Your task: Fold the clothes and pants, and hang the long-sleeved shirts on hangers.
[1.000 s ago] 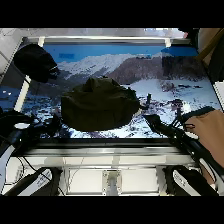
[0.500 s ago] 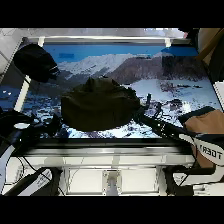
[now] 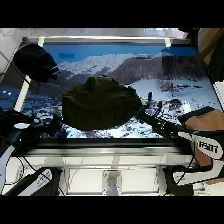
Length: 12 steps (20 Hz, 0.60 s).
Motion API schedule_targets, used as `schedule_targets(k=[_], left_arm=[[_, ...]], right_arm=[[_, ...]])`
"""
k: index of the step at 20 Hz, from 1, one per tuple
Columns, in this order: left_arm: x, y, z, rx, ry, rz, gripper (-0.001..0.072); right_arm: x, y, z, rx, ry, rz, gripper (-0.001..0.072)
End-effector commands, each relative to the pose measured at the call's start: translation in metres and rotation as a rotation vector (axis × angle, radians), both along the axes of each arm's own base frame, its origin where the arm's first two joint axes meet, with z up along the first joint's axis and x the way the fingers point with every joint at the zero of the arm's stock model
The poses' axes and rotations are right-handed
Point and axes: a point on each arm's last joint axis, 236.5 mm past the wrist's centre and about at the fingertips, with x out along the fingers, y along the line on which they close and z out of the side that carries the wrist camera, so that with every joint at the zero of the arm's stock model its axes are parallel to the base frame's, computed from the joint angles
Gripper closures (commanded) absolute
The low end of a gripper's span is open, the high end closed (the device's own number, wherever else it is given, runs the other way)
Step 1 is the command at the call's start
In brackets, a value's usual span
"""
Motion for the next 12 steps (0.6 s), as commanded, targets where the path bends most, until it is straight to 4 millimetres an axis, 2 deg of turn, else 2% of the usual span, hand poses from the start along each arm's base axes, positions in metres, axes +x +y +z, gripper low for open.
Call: schedule_targets(k=[1,2,4,7,10,12], left_arm=[[0.009,0.002,0.021,0.029,-0.079,-0.044,0.0695],[0.017,0.004,0.042,0.040,-0.138,-0.068,0.0695],[0.033,0.016,0.101,0.063,-0.274,-0.083,0.0696],[0.047,0.018,0.221,0.165,-0.534,-0.163,0.0697],[0.048,0.014,0.352,0.330,-0.820,-0.194,0.0697],[0.036,0.007,0.428,0.426,-0.978,-0.210,0.0697]], right_arm=[[0.004,0.004,0.032,0.068,-0.103,0.017,0.0690],[0.004,0.004,0.056,0.112,-0.168,0.030,0.0690],[-0.005,0.002,0.112,0.161,-0.310,0.082,0.0692],[-0.030,0.011,0.210,0.121,-0.499,0.197,0.0692],[-0.055,0.014,0.331,-0.138,-0.765,0.253,0.0692],[-0.084,0.009,0.412,-0.334,-0.902,0.269,0.0692]])
